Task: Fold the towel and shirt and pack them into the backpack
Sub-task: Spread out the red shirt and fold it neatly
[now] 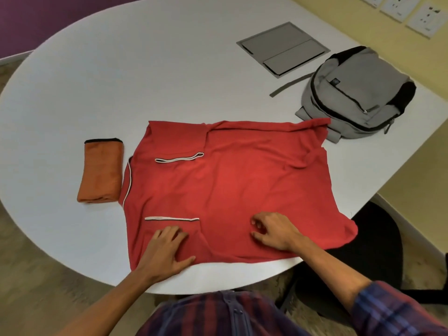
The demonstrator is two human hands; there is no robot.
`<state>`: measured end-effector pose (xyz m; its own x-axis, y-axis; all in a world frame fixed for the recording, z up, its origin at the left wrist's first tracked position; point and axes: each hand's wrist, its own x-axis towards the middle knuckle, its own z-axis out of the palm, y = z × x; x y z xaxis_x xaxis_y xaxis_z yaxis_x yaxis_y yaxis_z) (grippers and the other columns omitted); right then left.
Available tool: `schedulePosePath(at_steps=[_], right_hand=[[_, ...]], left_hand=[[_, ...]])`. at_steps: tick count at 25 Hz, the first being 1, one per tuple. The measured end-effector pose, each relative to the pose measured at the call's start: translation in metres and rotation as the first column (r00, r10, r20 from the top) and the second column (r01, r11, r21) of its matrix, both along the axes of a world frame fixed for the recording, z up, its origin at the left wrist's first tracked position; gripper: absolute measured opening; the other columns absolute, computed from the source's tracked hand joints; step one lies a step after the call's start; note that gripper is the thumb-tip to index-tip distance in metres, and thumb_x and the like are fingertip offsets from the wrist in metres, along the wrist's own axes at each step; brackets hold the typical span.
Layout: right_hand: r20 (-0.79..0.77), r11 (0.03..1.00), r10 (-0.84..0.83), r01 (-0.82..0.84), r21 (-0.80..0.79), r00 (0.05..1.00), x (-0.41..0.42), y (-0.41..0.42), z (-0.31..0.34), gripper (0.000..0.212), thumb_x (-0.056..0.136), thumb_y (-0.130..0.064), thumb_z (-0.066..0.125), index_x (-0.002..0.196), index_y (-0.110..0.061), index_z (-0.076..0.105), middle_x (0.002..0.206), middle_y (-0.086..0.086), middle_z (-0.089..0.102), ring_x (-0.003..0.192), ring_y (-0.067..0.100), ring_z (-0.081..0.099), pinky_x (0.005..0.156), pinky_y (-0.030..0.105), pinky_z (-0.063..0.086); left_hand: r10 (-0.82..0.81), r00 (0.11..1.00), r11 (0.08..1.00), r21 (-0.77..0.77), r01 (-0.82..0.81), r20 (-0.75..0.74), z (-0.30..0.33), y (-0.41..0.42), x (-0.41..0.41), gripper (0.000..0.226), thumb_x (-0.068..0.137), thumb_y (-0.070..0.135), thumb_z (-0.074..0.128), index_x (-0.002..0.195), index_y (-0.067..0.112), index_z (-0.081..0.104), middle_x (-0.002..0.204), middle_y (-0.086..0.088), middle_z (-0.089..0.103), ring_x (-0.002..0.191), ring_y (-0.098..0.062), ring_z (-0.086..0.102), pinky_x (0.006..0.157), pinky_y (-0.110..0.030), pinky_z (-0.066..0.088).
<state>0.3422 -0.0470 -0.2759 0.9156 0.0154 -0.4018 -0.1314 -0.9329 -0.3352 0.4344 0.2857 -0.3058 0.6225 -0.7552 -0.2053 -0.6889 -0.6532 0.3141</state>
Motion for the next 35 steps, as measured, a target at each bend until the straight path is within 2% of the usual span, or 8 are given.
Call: schedulePosePath(at_steps=[5, 11, 16, 20, 23, 26, 31, 35], right_hand=[[-0.176, 0.986, 0.13, -0.146, -0.082, 0.976, -0.037, -0.004, -0.001, 0.051, 0.067, -0.066, 0.064, 0.096, -0.024, 0.056, 0.096, -0.007, 0.063, 0.086, 0.019, 0.059, 0.067, 0.032, 0.039], [-0.232, 0.904, 0.207, -0.276, -0.326, 0.95, -0.056, -0.025, 0.005, 0.032, 0.07, -0.026, 0.056, 0.101, -0.019, 0.057, 0.106, 0.001, 0.062, 0.097, 0.028, 0.062, 0.08, 0.035, 0.045], [-0.199, 0.823, 0.032, -0.138, -0.55, 0.98, -0.081, -0.076, 0.001, 0.04, 0.081, -0.024, 0.052, 0.121, -0.021, 0.057, 0.124, 0.0, 0.057, 0.114, 0.022, 0.052, 0.091, 0.035, 0.037], [-0.147, 0.791, -0.117, 0.002, -0.611, 0.982, -0.105, -0.117, 0.003, 0.035, 0.08, -0.029, 0.058, 0.115, -0.023, 0.061, 0.119, -0.002, 0.062, 0.112, 0.021, 0.057, 0.094, 0.036, 0.04], [-0.131, 0.835, -0.206, 0.105, -0.54, 0.97, -0.112, -0.143, 0.015, 0.028, 0.084, -0.033, 0.057, 0.111, -0.025, 0.056, 0.103, -0.005, 0.067, 0.098, 0.019, 0.063, 0.084, 0.032, 0.042], [-0.168, 0.9, -0.379, 0.32, -0.295, 0.91, -0.105, -0.17, 0.037, 0.016, 0.081, -0.03, 0.059, 0.096, -0.027, 0.056, 0.08, -0.006, 0.065, 0.074, 0.018, 0.061, 0.064, 0.029, 0.043], [-0.205, 0.784, -0.606, 0.62, 0.007, 0.768, -0.068, -0.215, 0.075, 0.014, 0.078, -0.01, 0.07, 0.069, -0.02, 0.074, 0.07, 0.0, 0.072, 0.075, 0.022, 0.065, 0.07, 0.031, 0.047], [-0.081, 0.701, -0.705, 0.709, 0.078, 0.705, -0.024, -0.232, 0.076, 0.01, 0.084, -0.024, 0.071, 0.079, -0.015, 0.074, 0.083, 0.006, 0.07, 0.086, 0.028, 0.063, 0.073, 0.034, 0.044]], left_hand=[[-0.076, 0.997, 0.995, 0.058, 0.075, 0.013, -0.005, 0.014, -0.015, 0.068, 0.062, 0.061, 0.062, 0.112, 0.015, 0.06, 0.113, -0.01, 0.06, 0.097, -0.025, 0.058, 0.076, -0.035, 0.05], [-0.096, 0.991, 0.983, 0.162, 0.081, 0.088, -0.003, 0.034, -0.001, 0.064, 0.043, 0.031, 0.065, 0.103, 0.011, 0.055, 0.109, -0.018, 0.06, 0.09, -0.033, 0.061, 0.062, -0.035, 0.05], [-0.045, 0.998, 0.985, 0.168, 0.037, 0.045, 0.009, 0.043, 0.013, 0.052, 0.045, 0.03, 0.062, 0.092, 0.009, 0.064, 0.094, -0.008, 0.065, 0.073, -0.027, 0.064, 0.044, -0.03, 0.051], [0.127, 0.988, 0.991, -0.025, -0.13, -0.091, 0.021, 0.048, 0.025, 0.042, 0.067, 0.041, 0.053, 0.098, 0.017, 0.07, 0.092, 0.005, 0.07, 0.077, -0.02, 0.067, 0.057, -0.029, 0.05], [0.296, 0.888, 0.934, -0.087, -0.346, -0.351, 0.03, 0.059, 0.037, 0.012, 0.081, 0.037, 0.06, 0.086, 0.031, 0.069, 0.087, 0.008, 0.072, 0.077, -0.015, 0.066, 0.07, -0.031, 0.05], [0.414, 0.755, 0.865, -0.039, -0.501, -0.508, 0.034, 0.073, 0.055, 0.015, 0.082, 0.025, 0.072, 0.068, 0.025, 0.073, 0.067, -0.005, 0.07, 0.067, -0.027, 0.065, 0.067, -0.035, 0.048], [0.479, 0.583, 0.726, -0.077, -0.683, -0.656, 0.076, 0.049, 0.086, 0.022, 0.077, 0.026, 0.071, 0.065, 0.008, 0.069, 0.058, -0.002, 0.064, 0.059, -0.015, 0.06, 0.053, -0.013, 0.045], [0.541, 0.507, 0.6, -0.115, -0.792, -0.671, 0.08, 0.021, 0.132, 0.031, 0.084, 0.033, 0.068, 0.077, 0.003, 0.068, 0.076, -0.005, 0.066, 0.075, -0.019, 0.059, 0.067, -0.026, 0.044]])
